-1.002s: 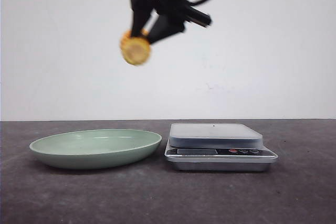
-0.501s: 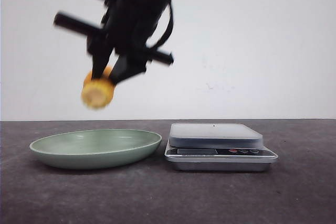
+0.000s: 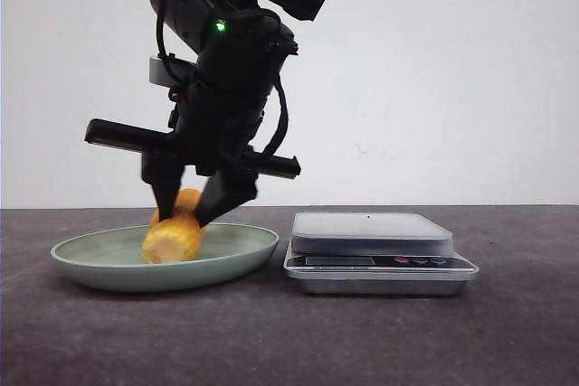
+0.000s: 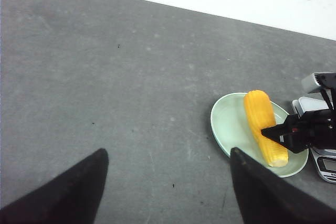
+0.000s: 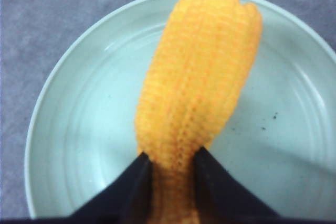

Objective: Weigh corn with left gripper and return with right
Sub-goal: 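Carry the corn with the right gripper back onto the green plate, then open the right gripper and lift it away from the plate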

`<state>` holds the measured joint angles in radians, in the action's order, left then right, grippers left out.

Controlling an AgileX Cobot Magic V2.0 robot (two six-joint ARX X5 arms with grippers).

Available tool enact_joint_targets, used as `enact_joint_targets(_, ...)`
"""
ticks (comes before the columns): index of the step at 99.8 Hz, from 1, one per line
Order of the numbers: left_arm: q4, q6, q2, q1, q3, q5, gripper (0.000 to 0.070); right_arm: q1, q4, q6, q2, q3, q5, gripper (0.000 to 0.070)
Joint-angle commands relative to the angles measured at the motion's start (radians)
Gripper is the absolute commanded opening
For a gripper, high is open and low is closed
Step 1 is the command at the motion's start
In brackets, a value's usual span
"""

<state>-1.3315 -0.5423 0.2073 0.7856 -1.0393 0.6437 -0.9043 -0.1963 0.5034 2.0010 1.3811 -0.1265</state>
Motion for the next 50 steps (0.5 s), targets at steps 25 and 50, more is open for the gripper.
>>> enact_joint_targets(25,0.015,0.012,-0.001,0.006,-0.01,0.003,0.0435,-0.005,0.004,-0.032,-0.032,0.027,-0.002,0.0484)
enact_joint_targets(50,0.05,0.021,-0.001,0.006,-0.01,0.003,0.0435,0.073,-0.078,-0.183,-0.31,0.027,0.017,0.048)
